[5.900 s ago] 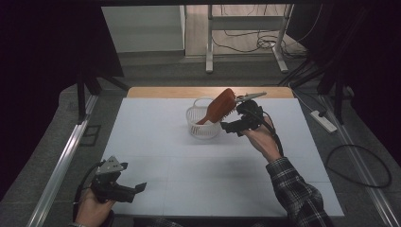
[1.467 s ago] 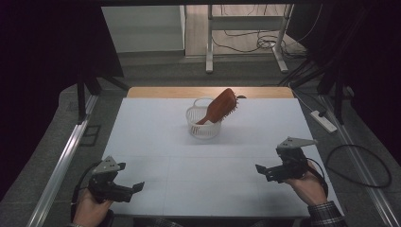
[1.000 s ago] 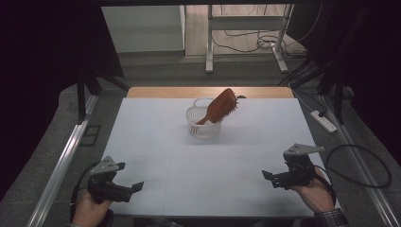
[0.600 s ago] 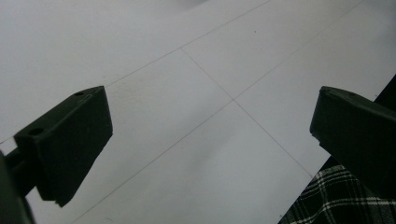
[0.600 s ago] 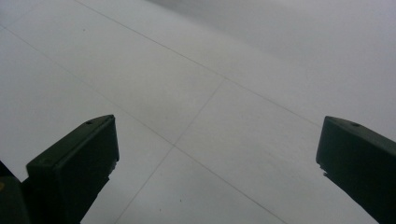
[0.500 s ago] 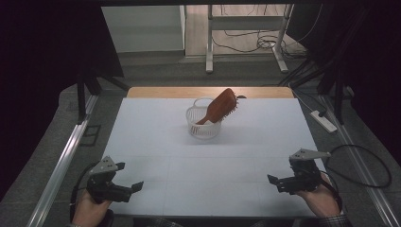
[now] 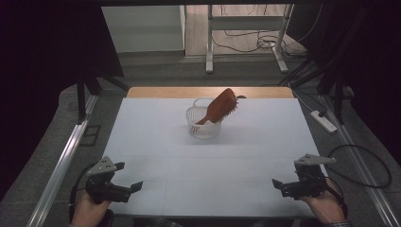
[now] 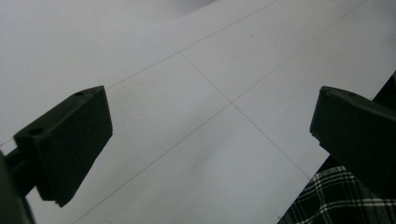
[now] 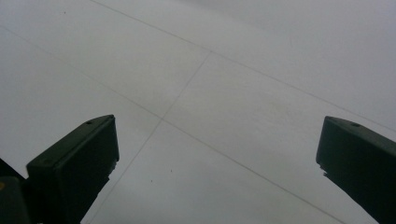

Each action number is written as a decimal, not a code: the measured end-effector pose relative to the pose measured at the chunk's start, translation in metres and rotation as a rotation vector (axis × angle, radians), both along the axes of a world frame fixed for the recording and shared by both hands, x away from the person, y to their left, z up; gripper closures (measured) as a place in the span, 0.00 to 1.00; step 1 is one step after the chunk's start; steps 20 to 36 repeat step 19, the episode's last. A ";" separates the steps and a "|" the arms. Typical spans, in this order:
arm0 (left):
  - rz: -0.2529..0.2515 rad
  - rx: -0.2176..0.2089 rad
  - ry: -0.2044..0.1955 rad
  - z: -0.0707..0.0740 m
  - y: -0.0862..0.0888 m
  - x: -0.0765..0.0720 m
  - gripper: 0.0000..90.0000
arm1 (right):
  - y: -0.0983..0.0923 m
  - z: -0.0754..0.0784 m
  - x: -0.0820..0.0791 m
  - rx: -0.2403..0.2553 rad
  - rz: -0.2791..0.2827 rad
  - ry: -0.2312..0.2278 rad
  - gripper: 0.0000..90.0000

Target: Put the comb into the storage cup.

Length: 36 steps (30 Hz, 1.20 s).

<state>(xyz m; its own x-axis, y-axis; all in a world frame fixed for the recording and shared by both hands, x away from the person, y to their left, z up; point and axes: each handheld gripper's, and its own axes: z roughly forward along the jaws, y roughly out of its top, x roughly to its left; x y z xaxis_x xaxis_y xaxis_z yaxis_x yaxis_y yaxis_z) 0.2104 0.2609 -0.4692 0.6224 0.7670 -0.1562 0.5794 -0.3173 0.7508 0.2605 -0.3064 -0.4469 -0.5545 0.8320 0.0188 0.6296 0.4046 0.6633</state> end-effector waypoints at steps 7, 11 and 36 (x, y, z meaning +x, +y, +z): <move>-0.001 -0.009 -0.005 0.000 0.001 -0.001 0.00 | -0.002 -0.003 -0.005 -0.024 -0.014 0.012 0.00; 0.000 -0.010 -0.005 0.000 0.001 0.000 0.00 | -0.003 -0.003 -0.007 -0.032 -0.022 0.014 0.00; 0.002 -0.013 -0.001 0.000 0.001 0.000 0.00 | -0.003 -0.005 -0.007 -0.051 -0.033 0.025 0.00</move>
